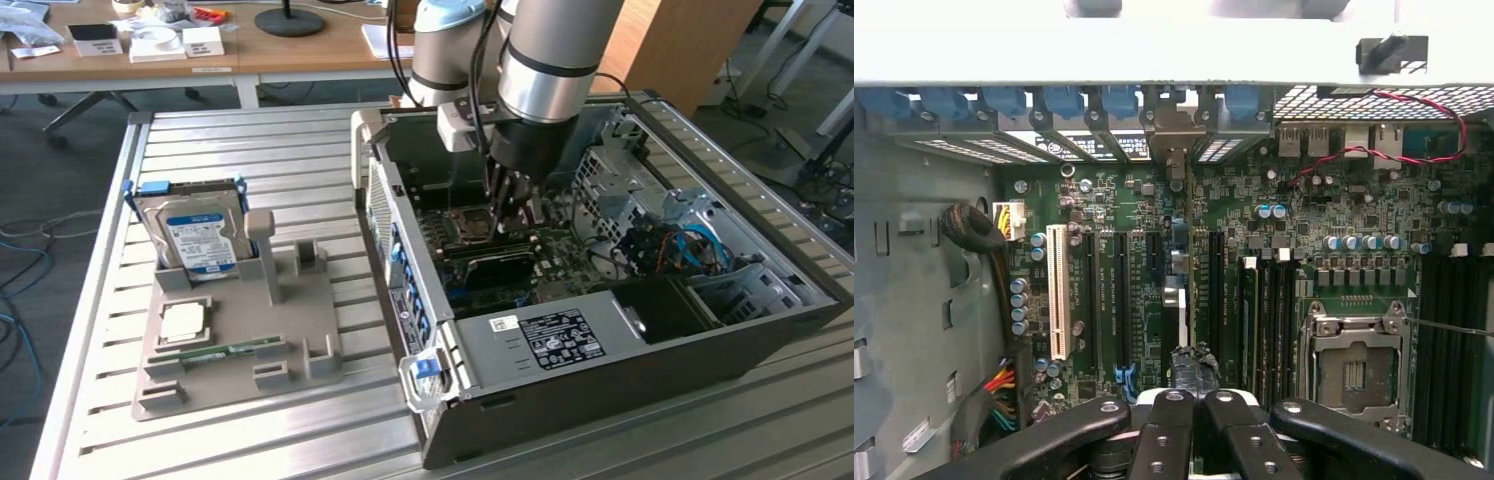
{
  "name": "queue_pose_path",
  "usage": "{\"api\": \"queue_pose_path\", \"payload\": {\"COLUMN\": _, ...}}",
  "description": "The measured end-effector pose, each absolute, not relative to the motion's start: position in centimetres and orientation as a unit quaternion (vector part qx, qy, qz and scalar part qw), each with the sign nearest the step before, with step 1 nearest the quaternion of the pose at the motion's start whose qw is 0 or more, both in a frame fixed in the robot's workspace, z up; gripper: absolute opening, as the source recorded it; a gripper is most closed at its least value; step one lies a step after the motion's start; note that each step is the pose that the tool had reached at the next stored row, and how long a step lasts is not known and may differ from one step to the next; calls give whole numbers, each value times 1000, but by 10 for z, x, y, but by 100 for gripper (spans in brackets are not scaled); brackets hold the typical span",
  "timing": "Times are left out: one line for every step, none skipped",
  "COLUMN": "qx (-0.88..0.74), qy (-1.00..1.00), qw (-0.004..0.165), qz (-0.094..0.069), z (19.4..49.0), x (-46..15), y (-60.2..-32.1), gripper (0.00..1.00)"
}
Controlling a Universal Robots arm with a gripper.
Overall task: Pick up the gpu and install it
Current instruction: 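Press down on the gpu until it lock into place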
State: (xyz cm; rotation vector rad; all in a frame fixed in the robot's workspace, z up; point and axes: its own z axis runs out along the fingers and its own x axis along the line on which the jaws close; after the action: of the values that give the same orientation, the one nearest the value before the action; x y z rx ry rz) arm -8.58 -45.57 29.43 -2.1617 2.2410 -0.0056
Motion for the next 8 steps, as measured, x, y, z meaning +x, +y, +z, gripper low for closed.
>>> {"api": "queue_pose_path", "payload": {"qx": -694, "qy": 720, "qw": 14, "qz": -2, "z": 294, "x": -86, "y": -456, "gripper": 11}}
{"api": "queue_pose_path", "payload": {"qx": -694, "qy": 720, "qw": 14, "qz": -2, "z": 294, "x": -86, "y": -456, "gripper": 11}}
{"api": "queue_pose_path", "payload": {"qx": -694, "qy": 720, "qw": 14, "qz": -2, "z": 294, "x": -86, "y": -456, "gripper": 11}}
{"api": "queue_pose_path", "payload": {"qx": -694, "qy": 720, "qw": 14, "qz": -2, "z": 294, "x": -86, "y": -456, "gripper": 11}}
{"api": "queue_pose_path", "payload": {"qx": -694, "qy": 720, "qw": 14, "qz": -2, "z": 294, "x": -86, "y": -456, "gripper": 11}}
{"api": "queue_pose_path", "payload": {"qx": -694, "qy": 720, "qw": 14, "qz": -2, "z": 293, "x": -86, "y": -456, "gripper": 11}}
{"api": "queue_pose_path", "payload": {"qx": -694, "qy": 720, "qw": 14, "qz": -2, "z": 293, "x": -86, "y": -456, "gripper": 11}}
{"api": "queue_pose_path", "payload": {"qx": -694, "qy": 720, "qw": 14, "qz": -2, "z": 293, "x": -86, "y": -456, "gripper": 11}}
